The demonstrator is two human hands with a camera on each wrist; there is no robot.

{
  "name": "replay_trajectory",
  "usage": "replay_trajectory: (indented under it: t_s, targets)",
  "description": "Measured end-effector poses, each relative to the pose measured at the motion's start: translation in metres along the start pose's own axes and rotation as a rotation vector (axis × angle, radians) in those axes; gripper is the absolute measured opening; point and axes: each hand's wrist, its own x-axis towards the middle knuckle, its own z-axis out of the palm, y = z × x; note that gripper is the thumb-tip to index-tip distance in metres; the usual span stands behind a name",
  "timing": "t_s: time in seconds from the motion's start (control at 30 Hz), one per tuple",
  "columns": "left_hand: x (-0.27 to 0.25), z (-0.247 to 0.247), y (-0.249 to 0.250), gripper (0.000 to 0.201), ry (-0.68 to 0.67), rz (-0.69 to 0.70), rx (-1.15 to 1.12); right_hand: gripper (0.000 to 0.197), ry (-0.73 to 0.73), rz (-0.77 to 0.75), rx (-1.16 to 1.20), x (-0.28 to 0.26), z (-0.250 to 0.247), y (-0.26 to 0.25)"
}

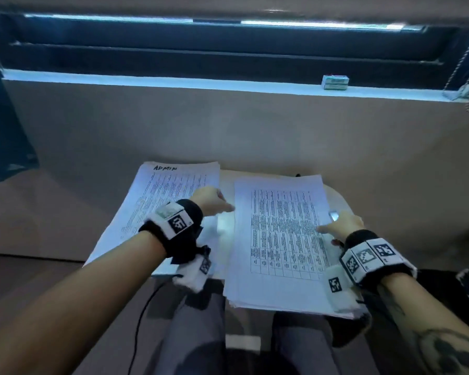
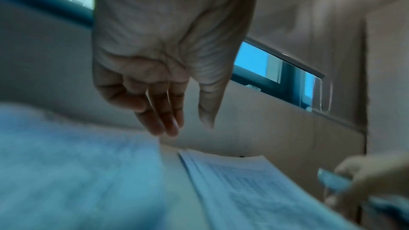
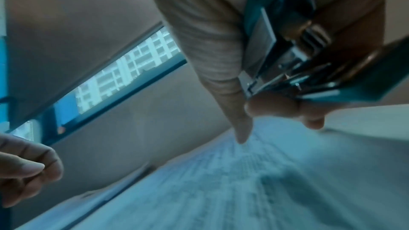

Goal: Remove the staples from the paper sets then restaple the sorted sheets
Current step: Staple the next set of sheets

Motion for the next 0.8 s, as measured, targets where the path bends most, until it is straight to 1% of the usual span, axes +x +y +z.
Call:
replay_trajectory:
  t_s: [0.03,0.07,0.1,0.13,0.2,0.23,0.27,0.4,0.47,0.5,0.53,0.57,0.63,0.67,0.7,0.8]
  targets:
    - [0.005,0.013,0.008,0.029,-0.081,-0.032,-0.018,0.051,-0.027,0.015,-0.028,0.003,0.001,0.008]
    - [0.009,0.024,0.013,0.032,-0.126,-0.068,-0.02,0.043,-0.037,0.019,-0.065,0.006,0.004,0.013]
    - [0.012,0.034,0.017,0.038,-0.138,-0.097,-0.026,0.039,-0.035,0.018,-0.104,0.009,0.006,0.018]
    - [0.015,0.041,0.018,0.046,-0.119,-0.121,-0.041,0.044,-0.025,0.012,-0.136,0.011,0.008,0.02]
    - [0.017,0.049,0.02,0.061,-0.061,-0.163,-0.068,0.069,-0.031,-0.01,-0.15,0.015,0.01,0.023]
    - [0.018,0.052,0.021,0.063,-0.047,-0.176,-0.084,0.077,-0.051,-0.013,-0.126,0.016,0.011,0.025]
    - [0.018,0.053,0.022,0.065,-0.046,-0.186,-0.106,0.08,-0.067,-0.028,-0.089,0.017,0.012,0.026]
    - [0.019,0.055,0.025,0.059,-0.03,-0.225,-0.182,0.085,-0.094,-0.045,-0.018,0.027,0.015,0.03]
    - [0.02,0.058,0.026,0.048,-0.02,-0.224,-0.197,0.088,-0.099,-0.039,0.008,0.03,0.017,0.032]
    - [0.02,0.06,0.028,0.04,0.003,-0.222,-0.19,0.088,-0.095,-0.037,0.02,0.031,0.017,0.033]
    - [0.019,0.062,0.03,0.037,0.036,-0.223,-0.174,0.088,-0.092,-0.034,0.033,0.031,0.018,0.033]
    - [0.018,0.065,0.032,0.041,0.067,-0.217,-0.15,0.088,-0.091,-0.031,0.04,0.031,0.018,0.033]
    - [0.017,0.071,0.034,0.059,0.121,-0.217,-0.111,0.089,-0.096,-0.027,0.046,0.033,0.018,0.034]
    - [0.017,0.073,0.036,0.063,0.141,-0.231,-0.116,0.09,-0.094,-0.026,0.043,0.034,0.018,0.035]
    - [0.017,0.073,0.037,0.06,0.14,-0.25,-0.126,0.091,-0.092,-0.024,0.038,0.034,0.019,0.035]
    - [0.019,0.067,0.039,0.035,0.081,-0.286,-0.197,0.09,-0.098,-0.022,0.051,0.036,0.019,0.037]
